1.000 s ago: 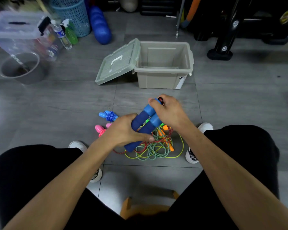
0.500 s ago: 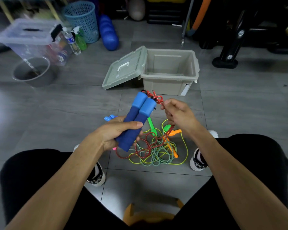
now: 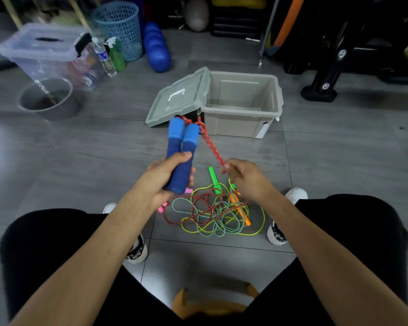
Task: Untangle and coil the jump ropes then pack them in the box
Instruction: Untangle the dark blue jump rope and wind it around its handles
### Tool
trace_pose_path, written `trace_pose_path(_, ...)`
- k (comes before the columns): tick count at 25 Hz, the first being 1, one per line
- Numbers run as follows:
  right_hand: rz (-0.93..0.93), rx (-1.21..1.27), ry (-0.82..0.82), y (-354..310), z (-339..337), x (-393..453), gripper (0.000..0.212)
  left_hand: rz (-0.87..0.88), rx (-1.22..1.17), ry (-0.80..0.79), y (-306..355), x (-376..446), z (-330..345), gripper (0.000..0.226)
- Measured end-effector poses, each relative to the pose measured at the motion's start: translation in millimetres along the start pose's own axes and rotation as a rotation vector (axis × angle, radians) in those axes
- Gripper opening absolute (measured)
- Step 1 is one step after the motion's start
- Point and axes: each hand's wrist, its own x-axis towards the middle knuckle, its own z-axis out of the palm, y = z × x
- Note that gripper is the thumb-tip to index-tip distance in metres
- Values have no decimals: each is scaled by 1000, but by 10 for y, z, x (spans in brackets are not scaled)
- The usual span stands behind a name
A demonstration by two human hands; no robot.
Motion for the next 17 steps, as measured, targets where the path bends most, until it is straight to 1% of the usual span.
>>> trace_pose_path(2,-100,-123,-118,-63,107,-68,19,19,-148,57,27,85,-30,13)
trace_pose_path(3,-139,-192,-183,-105,163,-95,17,19,-158,74,14,118,-41,17)
trace_pose_path(5,-206,-324,-294,-210,248,-138,12,2,-116,85,-61,162,-47,29)
trace_pose_path(7,-253,-424,-350,-288,269,-157,12,-14,-45,111,-144,201,-53,45)
trace_pose_path(8,-269,-464,-360,-303,263,-160,11,-14,2,129,-169,215,-62,49)
trace_pose_path(10,-292,-528,-367,-305,229,-179,8,-37,59,123,-173,215,-62,42)
trace_pose_path(12,-315,-595,-398,-309,212,-207,11,-116,1,-2,-137,157,-41,30)
trace_pose_path(14,-344,-623,-417,-329,214,-232,16,-199,-104,-102,-106,114,-34,25)
trace_pose_path(17,-358,-601,-394,-399,194,-255,20,-210,-171,-78,-107,150,-72,25)
